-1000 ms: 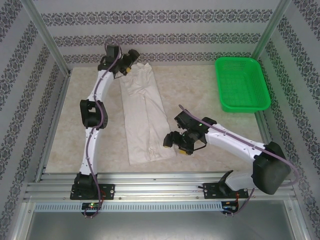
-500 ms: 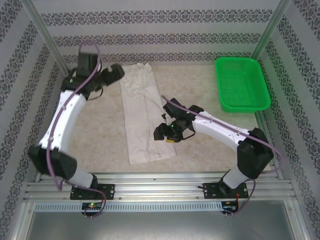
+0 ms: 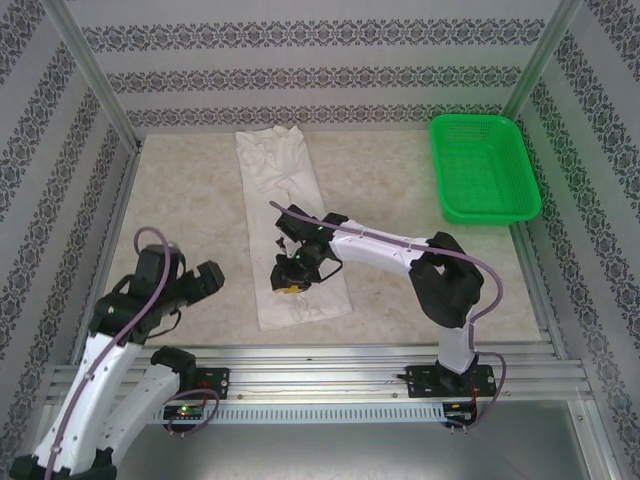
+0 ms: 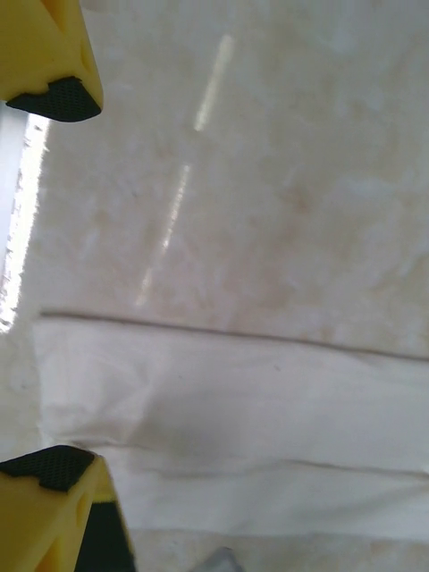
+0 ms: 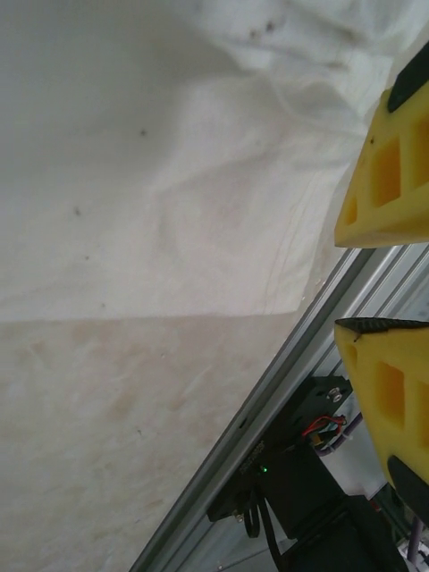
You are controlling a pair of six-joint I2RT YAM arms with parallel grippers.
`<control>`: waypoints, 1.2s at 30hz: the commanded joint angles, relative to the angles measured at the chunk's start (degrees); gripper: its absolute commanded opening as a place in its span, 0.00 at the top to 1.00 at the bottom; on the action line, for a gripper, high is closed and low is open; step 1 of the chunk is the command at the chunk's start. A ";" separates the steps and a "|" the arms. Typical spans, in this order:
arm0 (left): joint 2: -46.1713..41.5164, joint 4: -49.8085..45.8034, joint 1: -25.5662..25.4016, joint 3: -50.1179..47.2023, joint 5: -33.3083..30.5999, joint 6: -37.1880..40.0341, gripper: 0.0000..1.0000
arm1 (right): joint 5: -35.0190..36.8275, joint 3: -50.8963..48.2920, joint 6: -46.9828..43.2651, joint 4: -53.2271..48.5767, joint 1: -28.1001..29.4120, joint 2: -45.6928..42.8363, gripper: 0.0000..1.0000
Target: Fold and stack the t-shirts
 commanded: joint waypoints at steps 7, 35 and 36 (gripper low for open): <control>-0.16 -4.62 -3.45 -0.58 -1.57 -5.03 0.06 | 6.26 1.95 1.48 -2.13 0.92 7.93 0.75; 21.45 29.79 -36.47 -17.19 0.05 -31.88 0.17 | 9.94 -17.09 1.88 -1.01 -0.40 -10.25 0.69; 22.18 31.63 -36.93 -17.80 0.09 -32.73 0.19 | 9.67 -16.97 1.61 -0.78 -0.45 -10.00 0.69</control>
